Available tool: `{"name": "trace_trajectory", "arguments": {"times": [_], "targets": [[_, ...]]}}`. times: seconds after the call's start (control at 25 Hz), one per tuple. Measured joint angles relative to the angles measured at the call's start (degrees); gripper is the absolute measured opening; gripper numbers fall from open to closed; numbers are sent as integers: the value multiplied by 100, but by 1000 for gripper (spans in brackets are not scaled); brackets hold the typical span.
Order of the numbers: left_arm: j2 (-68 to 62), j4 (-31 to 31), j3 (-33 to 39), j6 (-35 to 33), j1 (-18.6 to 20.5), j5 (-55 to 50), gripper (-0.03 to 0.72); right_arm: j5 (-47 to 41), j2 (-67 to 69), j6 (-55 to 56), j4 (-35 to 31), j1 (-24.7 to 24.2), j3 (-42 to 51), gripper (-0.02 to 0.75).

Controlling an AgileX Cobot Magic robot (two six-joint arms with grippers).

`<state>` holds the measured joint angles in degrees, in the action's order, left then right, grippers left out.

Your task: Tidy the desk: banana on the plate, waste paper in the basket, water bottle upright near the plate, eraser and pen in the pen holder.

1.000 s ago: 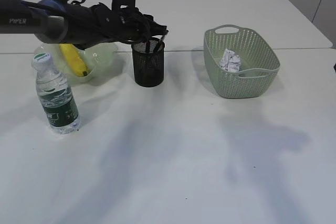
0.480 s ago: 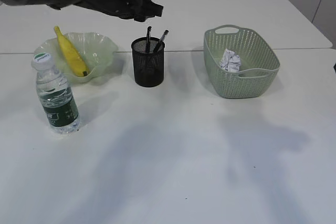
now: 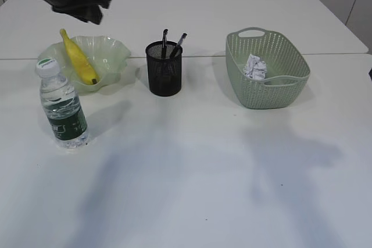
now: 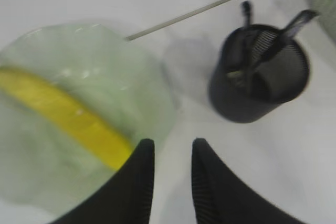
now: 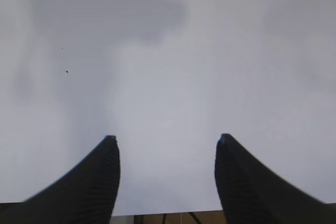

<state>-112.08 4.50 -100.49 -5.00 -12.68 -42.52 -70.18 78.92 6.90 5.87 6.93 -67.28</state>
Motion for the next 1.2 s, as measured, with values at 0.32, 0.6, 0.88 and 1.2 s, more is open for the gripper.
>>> {"name": "trace_trajectory", "arguments": {"times": [0.32, 0.6, 0.88, 1.2], "targets": [[825, -668, 0, 670, 240, -1276, 179, 78, 0, 0, 0, 0, 0, 428], [1318, -996, 0, 693, 240, -2020, 183, 461, 0, -195, 0, 0, 0, 428], [1689, -959, 0, 776, 829, -2299, 188, 636, 0, -477, 0, 0, 0, 428], [2515, -592, 870, 810, 1948, -2120, 190, 700, 0, -638, -266, 0, 0, 428]]}}
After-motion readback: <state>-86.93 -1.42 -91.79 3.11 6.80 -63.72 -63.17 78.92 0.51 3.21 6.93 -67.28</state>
